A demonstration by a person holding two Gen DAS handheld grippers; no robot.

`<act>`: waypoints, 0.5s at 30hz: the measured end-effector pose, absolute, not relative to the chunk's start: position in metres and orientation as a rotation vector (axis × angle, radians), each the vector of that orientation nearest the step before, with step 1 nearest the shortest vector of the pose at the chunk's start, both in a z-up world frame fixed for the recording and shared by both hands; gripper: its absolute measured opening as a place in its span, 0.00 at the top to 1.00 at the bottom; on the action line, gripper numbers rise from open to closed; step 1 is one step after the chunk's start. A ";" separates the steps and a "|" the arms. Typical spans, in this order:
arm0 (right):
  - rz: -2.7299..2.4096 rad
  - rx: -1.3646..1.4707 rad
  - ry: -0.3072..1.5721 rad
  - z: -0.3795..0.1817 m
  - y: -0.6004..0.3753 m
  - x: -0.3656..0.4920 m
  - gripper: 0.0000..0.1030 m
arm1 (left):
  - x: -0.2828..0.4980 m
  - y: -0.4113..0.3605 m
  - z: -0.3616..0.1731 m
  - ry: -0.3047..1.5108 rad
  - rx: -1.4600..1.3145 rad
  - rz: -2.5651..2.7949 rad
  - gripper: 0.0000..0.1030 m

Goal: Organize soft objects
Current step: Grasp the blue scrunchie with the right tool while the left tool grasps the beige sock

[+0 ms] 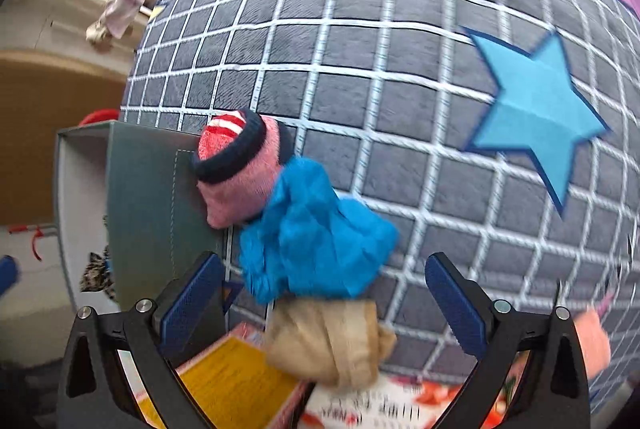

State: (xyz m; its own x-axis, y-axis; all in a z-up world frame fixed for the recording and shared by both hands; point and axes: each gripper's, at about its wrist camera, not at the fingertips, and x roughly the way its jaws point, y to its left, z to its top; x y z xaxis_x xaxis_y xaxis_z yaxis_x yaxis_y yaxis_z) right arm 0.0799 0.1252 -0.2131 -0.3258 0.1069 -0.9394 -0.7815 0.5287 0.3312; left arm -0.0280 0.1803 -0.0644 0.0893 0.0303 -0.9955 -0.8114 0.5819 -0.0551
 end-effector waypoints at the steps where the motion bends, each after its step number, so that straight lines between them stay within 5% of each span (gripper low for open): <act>1: 1.017 -0.610 1.649 -0.216 0.130 0.076 0.01 | -0.027 0.181 -0.064 1.346 -0.742 0.724 0.00; 3: 1.029 -0.665 1.617 -0.219 0.136 0.070 0.08 | -0.024 0.183 -0.063 1.352 -0.734 0.728 0.00; 5: 1.025 -0.710 1.614 -0.225 0.136 0.066 0.40 | -0.020 0.183 -0.064 1.358 -0.727 0.728 0.00; 7: 1.020 -0.710 1.618 -0.227 0.134 0.068 0.47 | -0.013 0.180 -0.066 1.365 -0.725 0.716 0.00; 10: 1.016 -0.675 1.630 -0.226 0.123 0.081 0.70 | 0.002 0.172 -0.072 1.383 -0.720 0.685 0.00; 15: 0.919 -0.595 1.639 -0.226 0.092 0.124 0.80 | 0.038 0.151 -0.091 1.451 -0.710 0.595 0.00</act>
State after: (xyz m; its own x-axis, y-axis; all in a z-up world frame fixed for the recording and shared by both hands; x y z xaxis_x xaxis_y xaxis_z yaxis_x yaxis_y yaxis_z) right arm 0.1237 0.0924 -0.2261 -0.2634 0.0808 -0.9613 -0.7782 0.5711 0.2612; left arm 0.0384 0.1510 -0.0912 0.0452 -0.0580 -0.9973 -0.7415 0.6670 -0.0724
